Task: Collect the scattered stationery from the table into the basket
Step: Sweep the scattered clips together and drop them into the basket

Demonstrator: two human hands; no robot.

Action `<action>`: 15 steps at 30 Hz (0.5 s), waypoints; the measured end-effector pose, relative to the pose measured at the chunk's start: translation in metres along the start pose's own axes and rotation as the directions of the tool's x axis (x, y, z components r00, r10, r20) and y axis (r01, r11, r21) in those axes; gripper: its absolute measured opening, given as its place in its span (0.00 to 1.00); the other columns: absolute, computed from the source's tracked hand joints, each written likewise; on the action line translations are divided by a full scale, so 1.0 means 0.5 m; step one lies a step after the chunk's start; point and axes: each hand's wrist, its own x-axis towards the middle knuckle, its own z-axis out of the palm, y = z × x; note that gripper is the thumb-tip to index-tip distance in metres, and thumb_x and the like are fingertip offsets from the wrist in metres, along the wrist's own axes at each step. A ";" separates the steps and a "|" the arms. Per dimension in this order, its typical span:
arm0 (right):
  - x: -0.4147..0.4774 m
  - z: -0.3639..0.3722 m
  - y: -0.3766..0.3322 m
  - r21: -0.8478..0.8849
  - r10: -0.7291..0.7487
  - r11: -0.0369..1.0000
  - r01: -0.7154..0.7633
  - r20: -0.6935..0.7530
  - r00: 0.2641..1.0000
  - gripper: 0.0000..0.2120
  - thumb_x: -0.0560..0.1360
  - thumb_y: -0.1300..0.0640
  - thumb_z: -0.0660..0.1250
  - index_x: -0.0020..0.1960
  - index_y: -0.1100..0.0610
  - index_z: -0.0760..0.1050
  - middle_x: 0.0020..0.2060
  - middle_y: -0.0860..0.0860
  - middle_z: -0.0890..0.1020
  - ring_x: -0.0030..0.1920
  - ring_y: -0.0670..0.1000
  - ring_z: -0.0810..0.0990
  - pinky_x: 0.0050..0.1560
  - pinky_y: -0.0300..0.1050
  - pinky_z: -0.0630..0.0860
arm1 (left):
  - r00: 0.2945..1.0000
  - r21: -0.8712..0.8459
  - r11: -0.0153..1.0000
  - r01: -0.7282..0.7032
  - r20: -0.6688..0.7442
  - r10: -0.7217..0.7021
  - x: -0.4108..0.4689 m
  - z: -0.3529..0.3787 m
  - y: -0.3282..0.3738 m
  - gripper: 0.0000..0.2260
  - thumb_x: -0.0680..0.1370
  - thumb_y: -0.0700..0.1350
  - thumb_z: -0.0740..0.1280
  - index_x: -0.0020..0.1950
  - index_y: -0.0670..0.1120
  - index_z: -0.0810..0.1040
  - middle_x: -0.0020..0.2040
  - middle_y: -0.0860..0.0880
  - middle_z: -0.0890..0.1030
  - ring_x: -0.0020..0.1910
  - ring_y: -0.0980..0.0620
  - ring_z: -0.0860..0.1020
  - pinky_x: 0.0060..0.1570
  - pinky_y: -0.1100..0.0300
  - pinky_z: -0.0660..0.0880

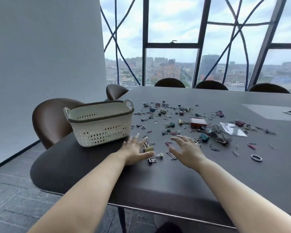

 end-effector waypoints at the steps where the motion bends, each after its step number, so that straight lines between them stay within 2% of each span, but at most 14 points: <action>1: -0.011 -0.003 0.016 0.000 0.055 0.998 -0.055 0.004 0.998 0.26 0.77 0.40 0.55 0.73 0.45 0.58 0.75 0.46 0.57 0.76 0.50 0.49 0.74 0.57 0.48 | 0.999 0.036 0.999 -0.030 0.033 0.028 0.001 0.001 0.011 0.38 0.72 0.70 0.55 0.76 0.58 0.45 0.77 0.48 0.41 0.75 0.44 0.39 0.72 0.44 0.39; 4: -0.032 -0.007 0.050 0.007 0.143 0.990 -0.143 0.042 0.989 0.28 0.77 0.39 0.54 0.75 0.44 0.53 0.76 0.46 0.51 0.76 0.51 0.45 0.73 0.61 0.44 | 0.994 0.128 0.988 -0.088 0.068 0.080 0.002 0.009 0.038 0.42 0.69 0.72 0.59 0.76 0.58 0.45 0.78 0.48 0.45 0.76 0.44 0.42 0.72 0.44 0.42; 8: -0.043 -0.011 0.063 0.002 0.160 0.987 -0.160 0.053 0.986 0.31 0.76 0.37 0.54 0.75 0.44 0.52 0.76 0.47 0.50 0.76 0.52 0.44 0.73 0.62 0.45 | 0.998 0.058 0.996 -0.062 -0.001 0.062 0.012 0.022 0.069 0.38 0.73 0.68 0.57 0.76 0.54 0.49 0.78 0.49 0.47 0.76 0.48 0.45 0.73 0.48 0.44; 11: -0.051 -0.027 0.077 -0.063 0.183 0.982 -0.180 0.058 0.981 0.39 0.70 0.30 0.57 0.75 0.43 0.48 0.77 0.47 0.46 0.76 0.54 0.41 0.72 0.63 0.42 | 0.993 0.027 0.997 -0.076 -0.088 0.078 0.029 0.025 0.092 0.35 0.75 0.65 0.57 0.76 0.52 0.50 0.77 0.49 0.47 0.76 0.48 0.46 0.73 0.50 0.47; 15: -0.042 -0.038 0.115 -0.182 0.307 0.941 -0.287 0.094 0.947 0.50 0.63 0.24 0.58 0.76 0.43 0.40 0.76 0.49 0.40 0.75 0.59 0.35 0.70 0.66 0.38 | 0.992 0.044 0.995 -0.091 -0.078 0.094 0.062 0.027 0.108 0.40 0.70 0.70 0.59 0.76 0.57 0.47 0.77 0.50 0.43 0.75 0.46 0.38 0.71 0.43 0.41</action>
